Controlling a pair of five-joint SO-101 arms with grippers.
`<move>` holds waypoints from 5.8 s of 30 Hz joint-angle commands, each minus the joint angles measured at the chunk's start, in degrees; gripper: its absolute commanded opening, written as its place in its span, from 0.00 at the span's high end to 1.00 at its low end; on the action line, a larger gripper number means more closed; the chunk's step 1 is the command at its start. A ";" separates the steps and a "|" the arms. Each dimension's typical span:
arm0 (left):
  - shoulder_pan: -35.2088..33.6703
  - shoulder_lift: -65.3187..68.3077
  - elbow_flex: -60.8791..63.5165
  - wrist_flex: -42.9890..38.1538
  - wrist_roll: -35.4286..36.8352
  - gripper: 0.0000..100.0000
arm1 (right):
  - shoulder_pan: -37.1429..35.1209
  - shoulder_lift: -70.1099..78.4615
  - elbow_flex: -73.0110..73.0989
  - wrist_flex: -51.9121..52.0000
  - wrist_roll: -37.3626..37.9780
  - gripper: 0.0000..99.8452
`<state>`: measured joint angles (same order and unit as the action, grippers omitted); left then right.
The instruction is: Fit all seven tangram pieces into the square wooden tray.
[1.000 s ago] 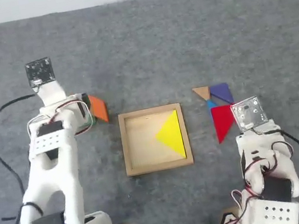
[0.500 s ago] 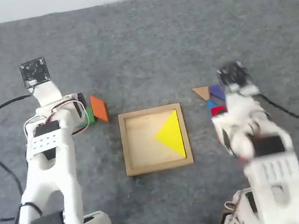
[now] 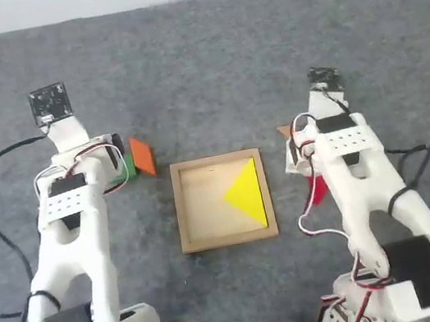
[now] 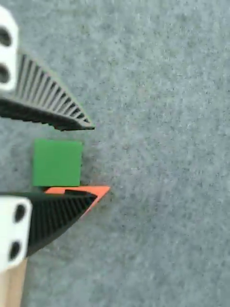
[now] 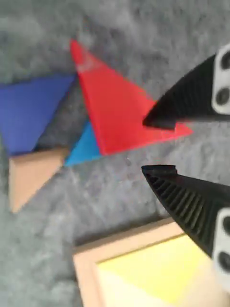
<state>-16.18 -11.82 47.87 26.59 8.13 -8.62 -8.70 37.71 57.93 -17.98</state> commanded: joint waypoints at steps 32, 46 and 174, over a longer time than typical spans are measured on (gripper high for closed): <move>0.35 -0.18 -2.77 -1.49 0.35 0.80 | 5.05 10.07 -2.99 -6.29 -4.13 0.71; 2.55 -0.18 -2.68 -1.41 0.26 0.80 | 4.53 11.91 -12.22 -5.76 -20.04 0.79; 2.81 -0.18 -1.98 -1.85 0.18 0.80 | 18.86 23.25 -34.29 13.23 -6.07 0.63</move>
<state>-13.80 -11.65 47.87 26.59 8.13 10.81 13.71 7.12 71.03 -24.75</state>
